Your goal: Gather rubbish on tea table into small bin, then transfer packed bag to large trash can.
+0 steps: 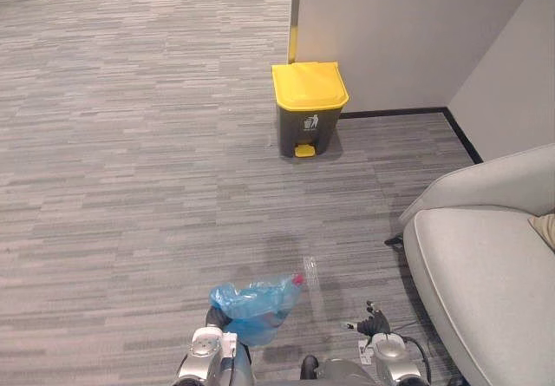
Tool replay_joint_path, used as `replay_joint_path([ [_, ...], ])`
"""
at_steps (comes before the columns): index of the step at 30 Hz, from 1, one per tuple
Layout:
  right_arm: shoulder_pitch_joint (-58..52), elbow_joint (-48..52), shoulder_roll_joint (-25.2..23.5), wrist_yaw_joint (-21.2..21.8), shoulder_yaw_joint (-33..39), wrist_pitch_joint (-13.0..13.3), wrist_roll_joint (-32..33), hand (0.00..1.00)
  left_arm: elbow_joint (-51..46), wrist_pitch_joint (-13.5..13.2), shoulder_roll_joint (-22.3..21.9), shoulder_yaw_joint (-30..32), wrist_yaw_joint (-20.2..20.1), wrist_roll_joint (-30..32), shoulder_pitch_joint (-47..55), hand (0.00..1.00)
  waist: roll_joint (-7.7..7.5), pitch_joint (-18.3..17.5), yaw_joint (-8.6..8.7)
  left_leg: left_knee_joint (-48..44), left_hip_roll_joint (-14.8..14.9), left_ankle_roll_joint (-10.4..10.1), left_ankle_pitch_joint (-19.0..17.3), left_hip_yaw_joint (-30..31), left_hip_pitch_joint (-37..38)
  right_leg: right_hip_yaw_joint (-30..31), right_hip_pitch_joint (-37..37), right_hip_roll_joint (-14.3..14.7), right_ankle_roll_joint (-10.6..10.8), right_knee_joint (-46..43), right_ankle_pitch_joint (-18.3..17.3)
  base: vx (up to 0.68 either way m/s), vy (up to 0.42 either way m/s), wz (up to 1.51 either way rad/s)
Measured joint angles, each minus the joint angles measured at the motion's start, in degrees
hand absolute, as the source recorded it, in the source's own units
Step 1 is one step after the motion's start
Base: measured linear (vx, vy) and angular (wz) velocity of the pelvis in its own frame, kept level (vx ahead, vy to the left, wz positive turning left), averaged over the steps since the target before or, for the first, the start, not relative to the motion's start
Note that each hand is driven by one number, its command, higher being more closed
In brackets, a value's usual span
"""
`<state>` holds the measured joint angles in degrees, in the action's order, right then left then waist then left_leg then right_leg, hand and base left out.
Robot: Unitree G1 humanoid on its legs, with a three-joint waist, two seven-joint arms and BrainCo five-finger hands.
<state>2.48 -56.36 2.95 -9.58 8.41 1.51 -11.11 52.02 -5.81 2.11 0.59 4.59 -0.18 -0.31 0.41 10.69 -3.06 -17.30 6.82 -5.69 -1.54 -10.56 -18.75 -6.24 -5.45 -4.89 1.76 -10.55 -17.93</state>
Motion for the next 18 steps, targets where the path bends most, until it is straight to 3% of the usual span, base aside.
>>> replay_joint_path([
  [1,0.04,-1.05,-0.55,0.18,-0.37,-0.37,-0.05,0.0,0.62,0.0,0.84,-0.08,0.07,0.0,-0.41,1.0,-1.98,-1.22,-0.07,-0.23,-2.79,2.21,-2.52,-0.86,-0.22,2.14,-0.86,-1.92,0.42,2.3,0.63,0.5,0.294,-0.14],
  [2,0.21,-1.06,-0.52,0.22,-0.12,-0.4,-0.1,0.0,0.92,-0.01,1.28,-0.03,0.14,0.01,-1.21,1.0,-2.12,-1.3,0.24,-1.86,-3.49,3.21,-3.48,-1.0,-0.96,2.33,-1.05,-2.56,1.26,2.92,1.21,0.63,0.307,0.06],
  [3,0.37,-1.27,-0.39,0.27,0.03,-0.47,-0.12,0.0,1.29,0.0,1.78,0.11,0.12,0.01,-1.92,1.0,-2.1,-1.32,0.18,-6.26,-3.88,5.49,-6.16,-1.83,-2.21,4.07,-1.05,-3.68,2.85,1.99,1.65,0.49,0.275,-0.19],
  [5,1.15,-1.29,-0.5,0.56,-0.07,-0.44,-0.19,0.0,2.22,0.03,1.8,-0.01,0.15,0.04,-1.75,1.0,-2.05,-1.3,-0.17,-7.82,-3.88,6.75,-9.67,-4.71,0.17,7.81,1.92,-4.73,5.04,-7.41,1.42,0.43,0.248,-0.47],
  [6,1.24,-1.09,-0.71,0.64,-0.24,-0.22,-0.22,0.0,2.56,0.16,1.74,-0.4,0.14,0.05,-1.29,1.0,-1.81,-1.2,0.11,-5.99,-4.29,7.29,-10.42,-5.46,3.29,8.48,6.74,-5.39,9.44,-19.1,3.37,0.43,0.204,-0.38],
  [7,0.82,-1.22,-0.8,0.71,-0.41,-0.11,-0.21,0.0,2.67,0.36,1.97,-1.81,0.15,0.06,-1.11,1.0,-1.78,-1.18,0.72,-3.19,-5.08,7.35,-10.57,-5.9,7.38,8.56,11.7,-5.72,12.47,-31.7,4.85,0.51,0.225,-0.23],
  [8,0.61,-1.23,-0.77,0.71,-0.48,-0.14,-0.21,0.0,2.66,0.4,2.2,-2.22,0.2,0.06,-1.09,1.0,-1.78,-1.18,0.91,-2.24,-5.31,7.35,-10.57,-6.04,9.18,8.3,13.56,-5.63,11.81,-35.67,4.6,0.48,0.146,-0.12],
  [10,0.24,-1.03,-0.57,0.67,-1.48,-0.08,-0.18,0.0,2.73,0.41,3.03,-2.29,0.35,0.03,-1.13,1.0,-1.03,-0.7,1.12,3.38,-5.5,7.35,-10.57,-6.6,17.67,4.01,19.15,-4.65,5.92,-41.65,1.92,0.37,0.049,-0.24],
  [12,0.27,-0.83,-0.64,0.68,-2.23,0.04,-0.19,0.0,2.71,0.4,3.64,-2.09,0.62,0.01,-1.41,1.0,-0.73,-0.55,1.74,6.65,-5.42,7.37,-10.59,-6.94,21.96,0.36,22.97,-3.53,3.04,-37.44,0.4,0.31,-0.021,-0.1],
  [13,0.36,-0.79,-0.65,0.68,-2.27,0.11,-0.1,0.0,2.71,0.38,3.86,-2.01,0.72,0.0,-1.64,1.0,-0.58,-0.46,2.14,7.65,-5.37,7.33,-10.61,-6.87,22.9,-0.7,24.48,-2.84,2.57,-33.86,0.63,0.33,-0.075,0.1],
  [15,1.44,-0.76,-0.33,0.65,-2.25,0.16,-0.19,0.0,2.71,0.34,4.35,-1.75,1.17,0.02,-2.1,1.0,-0.98,-0.61,3.48,9.87,-4.97,5.29,-11.86,-6.08,24.81,-2.61,27.39,-0.41,1.39,-18.64,5.22,0.34,-0.117,0.24],
  [16,1.27,-0.97,-0.22,0.64,-2.27,0.13,-0.2,0.0,2.8,0.3,5.0,-1.75,1.3,0.04,-2.2,1.0,-1.95,-0.5,3.61,11.03,-5.73,3.98,-12.68,-5.7,26.27,-2.02,27.21,0.4,-0.21,-10.14,13.45,0.56,-0.214,0.2],
  [17,1.52,-1.28,1.14,0.51,-1.85,0.02,-0.22,0.0,3.82,0.43,4.26,-1.84,1.37,0.12,-2.31,1.0,-0.07,-0.29,3.74,10.84,-4.0,3.42,-12.91,-2.95,27.07,-2.23,25.43,2.26,-3.03,-9.1,15.73,0.42,-0.16,0.06],
  [18,1.55,-1.27,1.39,0.55,-1.86,0.07,-0.22,0.0,3.87,0.42,4.22,-1.82,1.28,0.13,-2.26,1.0,0.04,-0.32,3.57,10.3,-3.68,3.24,-12.8,-2.57,27.01,-2.39,25.53,2.33,-3.17,-9.77,14.91,0.43,-0.168,-0.03],
])
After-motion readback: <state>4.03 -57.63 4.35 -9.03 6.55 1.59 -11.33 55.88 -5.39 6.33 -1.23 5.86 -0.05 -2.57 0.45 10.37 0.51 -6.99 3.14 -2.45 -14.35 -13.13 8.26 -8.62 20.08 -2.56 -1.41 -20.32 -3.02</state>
